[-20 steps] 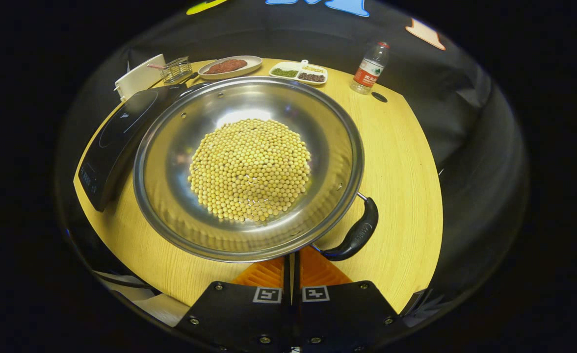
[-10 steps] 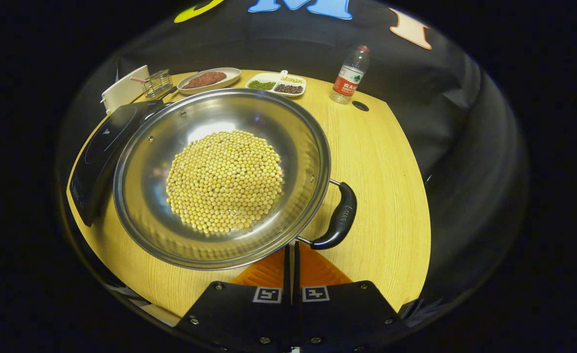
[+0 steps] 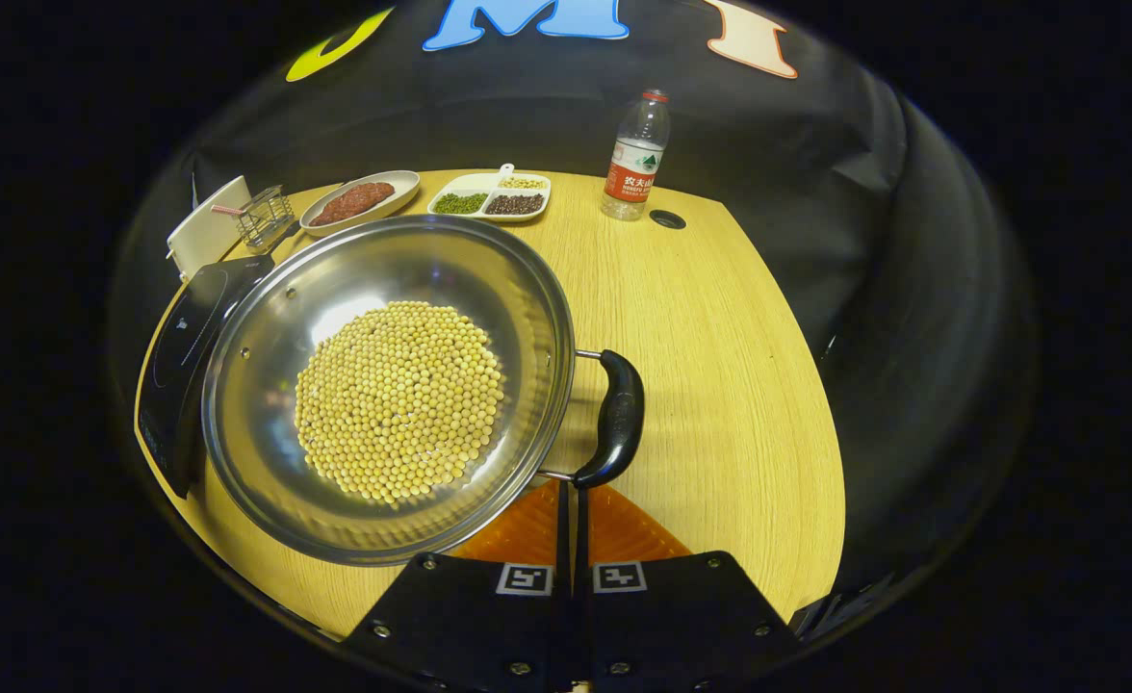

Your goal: First push the handle of the pot to place it horizontally, then grasp the pot with both hands and set it on the induction cooktop.

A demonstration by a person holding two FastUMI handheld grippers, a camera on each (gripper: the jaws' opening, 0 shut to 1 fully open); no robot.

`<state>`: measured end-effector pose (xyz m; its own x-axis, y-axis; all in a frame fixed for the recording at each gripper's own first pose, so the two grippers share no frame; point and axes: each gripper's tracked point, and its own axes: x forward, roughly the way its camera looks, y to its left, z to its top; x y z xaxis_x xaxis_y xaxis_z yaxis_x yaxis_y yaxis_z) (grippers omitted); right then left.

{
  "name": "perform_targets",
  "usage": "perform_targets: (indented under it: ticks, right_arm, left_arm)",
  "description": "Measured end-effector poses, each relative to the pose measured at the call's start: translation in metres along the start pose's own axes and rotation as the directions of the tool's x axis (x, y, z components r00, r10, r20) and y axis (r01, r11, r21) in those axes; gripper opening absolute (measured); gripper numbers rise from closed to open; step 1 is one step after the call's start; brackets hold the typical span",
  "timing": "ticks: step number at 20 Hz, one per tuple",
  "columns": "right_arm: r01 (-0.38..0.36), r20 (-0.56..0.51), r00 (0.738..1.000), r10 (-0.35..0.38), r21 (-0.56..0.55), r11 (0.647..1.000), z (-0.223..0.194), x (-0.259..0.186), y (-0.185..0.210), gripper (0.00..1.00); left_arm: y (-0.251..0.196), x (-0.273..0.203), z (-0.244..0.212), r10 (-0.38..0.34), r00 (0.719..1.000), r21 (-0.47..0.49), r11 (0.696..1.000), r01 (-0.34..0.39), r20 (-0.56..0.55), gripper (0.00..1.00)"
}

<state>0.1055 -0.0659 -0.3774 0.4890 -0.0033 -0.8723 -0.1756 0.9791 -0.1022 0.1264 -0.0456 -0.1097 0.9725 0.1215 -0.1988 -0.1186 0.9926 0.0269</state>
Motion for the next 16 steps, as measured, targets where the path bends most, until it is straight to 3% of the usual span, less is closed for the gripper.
perform_targets:
  ticks: [10,12,15,16]
  right_arm:
    - [0.003,0.087,0.996,-0.006,0.037,0.999,0.017,0.000,-0.010,0.01]
    - [0.030,0.145,0.989,-0.037,0.049,0.998,0.026,-0.009,-0.021,0.01]
    - [0.015,0.226,0.973,-0.038,0.104,0.994,0.037,-0.029,-0.026,0.01]
    - [0.009,0.264,0.964,-0.040,0.119,0.993,0.044,-0.037,-0.028,0.01]
  left_arm:
    - [-0.023,-0.005,-0.032,-0.004,0.998,0.024,1.000,0.005,-0.061,0.94]
    - [-0.031,-0.003,-0.036,-0.019,0.997,0.033,0.999,0.021,-0.069,0.97]
    - [-0.046,0.003,-0.043,-0.050,0.996,0.034,0.998,0.053,-0.080,0.94]
    - [-0.050,0.005,-0.044,-0.060,0.995,0.032,0.998,0.062,-0.082,0.97]
